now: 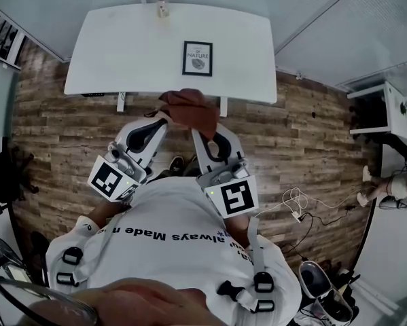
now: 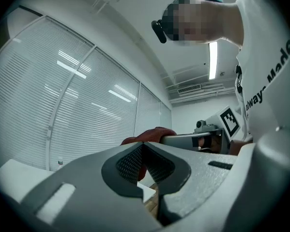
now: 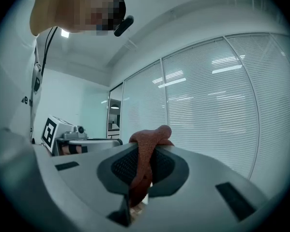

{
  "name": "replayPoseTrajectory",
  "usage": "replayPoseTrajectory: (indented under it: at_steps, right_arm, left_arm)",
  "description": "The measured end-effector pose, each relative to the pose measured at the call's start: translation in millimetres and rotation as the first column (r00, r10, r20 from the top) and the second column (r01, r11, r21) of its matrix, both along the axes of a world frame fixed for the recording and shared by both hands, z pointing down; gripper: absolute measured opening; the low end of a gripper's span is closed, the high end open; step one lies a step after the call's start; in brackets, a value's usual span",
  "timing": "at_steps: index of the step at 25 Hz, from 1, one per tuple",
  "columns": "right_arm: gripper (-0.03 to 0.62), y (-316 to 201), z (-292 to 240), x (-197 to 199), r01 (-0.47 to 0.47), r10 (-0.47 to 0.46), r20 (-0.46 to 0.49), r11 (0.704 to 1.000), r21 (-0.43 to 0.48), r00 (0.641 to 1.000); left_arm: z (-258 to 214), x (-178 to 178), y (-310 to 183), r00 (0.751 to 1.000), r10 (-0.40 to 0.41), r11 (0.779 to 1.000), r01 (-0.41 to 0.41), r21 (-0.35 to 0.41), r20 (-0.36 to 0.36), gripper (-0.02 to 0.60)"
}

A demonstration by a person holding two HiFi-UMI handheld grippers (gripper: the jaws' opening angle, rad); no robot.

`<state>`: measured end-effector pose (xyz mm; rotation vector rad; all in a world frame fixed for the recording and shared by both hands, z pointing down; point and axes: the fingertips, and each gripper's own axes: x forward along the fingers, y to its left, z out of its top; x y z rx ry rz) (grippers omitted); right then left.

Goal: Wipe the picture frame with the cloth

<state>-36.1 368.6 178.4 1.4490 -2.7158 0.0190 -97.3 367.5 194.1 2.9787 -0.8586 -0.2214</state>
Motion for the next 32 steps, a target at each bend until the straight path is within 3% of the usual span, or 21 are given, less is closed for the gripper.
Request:
replayPoseTrajectory:
  at_steps: [10, 32]
  right_arm:
    - [0.015, -39, 10, 19, -0.005, 0.005, 0.011, 1.000, -0.020, 1.000]
    - [0.015, -181, 4, 143, 0.044, -0.044, 0.014, 0.999, 0.003, 0.999]
  left_arm:
    - [6, 17, -39, 1.000, -0.001, 1.000, 0.002, -0.013, 0.016, 0.002]
    - [-1, 142, -175, 0.998, -0.048, 0.999, 0.048, -0.010, 0.044, 0.002]
